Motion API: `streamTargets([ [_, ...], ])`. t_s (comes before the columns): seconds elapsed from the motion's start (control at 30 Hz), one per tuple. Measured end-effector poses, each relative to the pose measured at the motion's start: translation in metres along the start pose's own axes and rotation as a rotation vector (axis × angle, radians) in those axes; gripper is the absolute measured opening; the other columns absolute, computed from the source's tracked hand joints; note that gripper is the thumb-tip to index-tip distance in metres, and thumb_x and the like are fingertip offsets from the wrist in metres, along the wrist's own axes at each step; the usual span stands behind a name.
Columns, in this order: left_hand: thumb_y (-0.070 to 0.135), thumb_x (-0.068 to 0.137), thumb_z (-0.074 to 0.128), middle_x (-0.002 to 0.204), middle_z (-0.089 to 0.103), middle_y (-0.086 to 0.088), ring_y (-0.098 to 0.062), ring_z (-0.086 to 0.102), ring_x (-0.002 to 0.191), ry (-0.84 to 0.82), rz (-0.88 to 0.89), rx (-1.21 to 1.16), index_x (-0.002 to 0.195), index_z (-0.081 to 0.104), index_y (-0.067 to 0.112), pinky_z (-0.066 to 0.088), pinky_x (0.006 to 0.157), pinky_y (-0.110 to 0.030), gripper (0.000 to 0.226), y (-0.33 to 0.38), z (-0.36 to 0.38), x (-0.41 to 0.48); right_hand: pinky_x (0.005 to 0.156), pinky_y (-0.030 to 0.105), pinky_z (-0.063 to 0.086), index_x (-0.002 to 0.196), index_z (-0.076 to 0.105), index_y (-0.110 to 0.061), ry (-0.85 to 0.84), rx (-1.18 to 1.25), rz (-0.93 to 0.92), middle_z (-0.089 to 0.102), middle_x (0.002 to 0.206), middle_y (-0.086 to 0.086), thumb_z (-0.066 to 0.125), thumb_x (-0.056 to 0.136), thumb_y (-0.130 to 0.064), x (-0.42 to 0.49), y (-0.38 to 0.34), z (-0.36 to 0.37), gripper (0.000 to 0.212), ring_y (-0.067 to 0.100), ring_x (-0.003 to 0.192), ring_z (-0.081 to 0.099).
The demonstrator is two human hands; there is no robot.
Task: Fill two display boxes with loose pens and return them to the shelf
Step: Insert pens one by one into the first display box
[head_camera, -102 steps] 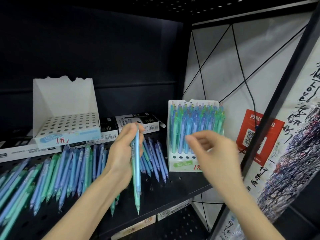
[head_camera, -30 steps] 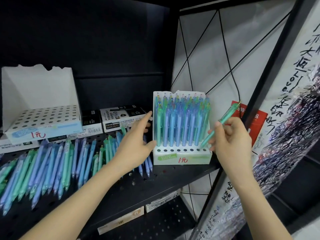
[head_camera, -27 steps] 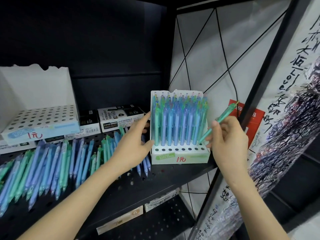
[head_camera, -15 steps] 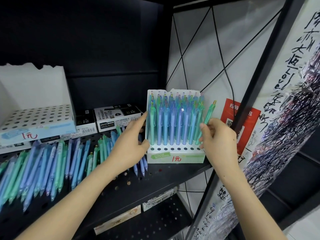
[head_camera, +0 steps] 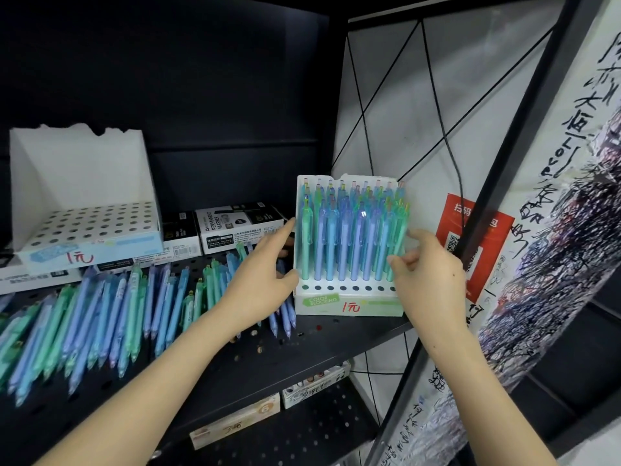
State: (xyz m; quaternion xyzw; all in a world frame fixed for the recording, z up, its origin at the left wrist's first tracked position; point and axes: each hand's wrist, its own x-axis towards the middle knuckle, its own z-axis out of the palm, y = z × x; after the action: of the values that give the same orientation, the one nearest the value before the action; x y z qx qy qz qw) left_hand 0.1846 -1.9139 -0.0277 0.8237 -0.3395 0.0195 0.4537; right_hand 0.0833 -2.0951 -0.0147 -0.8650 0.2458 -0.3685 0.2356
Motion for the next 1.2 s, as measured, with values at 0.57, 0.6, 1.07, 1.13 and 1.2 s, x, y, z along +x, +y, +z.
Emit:
streamTargets([
  [0.57,0.024,0.088,0.058,0.12,0.056,-0.004,-0.02,0.053,0.109,0.45,-0.442,0.613,0.122,0.059,0.019,0.038,0.087,-0.027,0.034,-0.061,-0.161,-0.142,0.076,0.018,0.043,0.125,0.055,-0.023,-0.531,0.191,-0.676,0.063,0.105,-0.009,0.045,0.091,-0.05,-0.08,-0.14,0.094,0.044,0.007,0.091,0.058],
  [0.6,0.029,0.088,0.059,0.123,0.055,-0.008,-0.025,0.053,0.111,0.451,-0.519,0.668,0.124,0.058,0.019,0.04,0.09,-0.031,0.038,-0.064,-0.17,-0.152,0.077,0.02,0.043,0.126,0.053,-0.023,-0.537,0.161,-0.709,0.062,0.108,-0.007,0.044,0.09,-0.054,-0.081,-0.148,0.102,0.048,0.01,0.095,0.058],
  [1.07,0.041,0.078,0.072,0.142,0.042,-0.015,-0.028,0.046,0.125,0.325,-0.975,0.412,0.145,0.025,0.007,0.042,0.099,-0.034,0.088,-0.101,-0.212,-0.152,0.059,0.029,0.052,0.137,0.036,-0.013,-0.656,-0.072,-0.643,0.063,0.088,0.0,0.044,0.088,-0.061,-0.083,-0.204,0.161,0.069,0.018,0.076,0.062],
  [1.13,0.037,0.078,0.073,0.142,0.042,-0.014,-0.028,0.044,0.127,0.339,-0.997,0.342,0.144,0.027,0.005,0.04,0.1,-0.034,0.087,-0.102,-0.214,-0.148,0.055,0.027,0.048,0.137,0.036,-0.014,-0.678,-0.003,-0.616,0.058,0.072,-0.003,0.05,0.088,-0.056,-0.084,-0.203,0.162,0.067,0.016,0.068,0.059],
  [1.2,0.035,0.078,0.073,0.138,0.047,-0.012,-0.026,0.046,0.124,0.343,-1.018,0.298,0.14,0.036,0.004,0.041,0.097,-0.032,0.079,-0.107,-0.217,-0.147,0.052,0.026,0.045,0.137,0.038,-0.014,-0.715,0.077,-0.572,0.053,0.063,-0.004,0.056,0.087,-0.051,-0.085,-0.203,0.163,0.065,0.015,0.062,0.057],
])
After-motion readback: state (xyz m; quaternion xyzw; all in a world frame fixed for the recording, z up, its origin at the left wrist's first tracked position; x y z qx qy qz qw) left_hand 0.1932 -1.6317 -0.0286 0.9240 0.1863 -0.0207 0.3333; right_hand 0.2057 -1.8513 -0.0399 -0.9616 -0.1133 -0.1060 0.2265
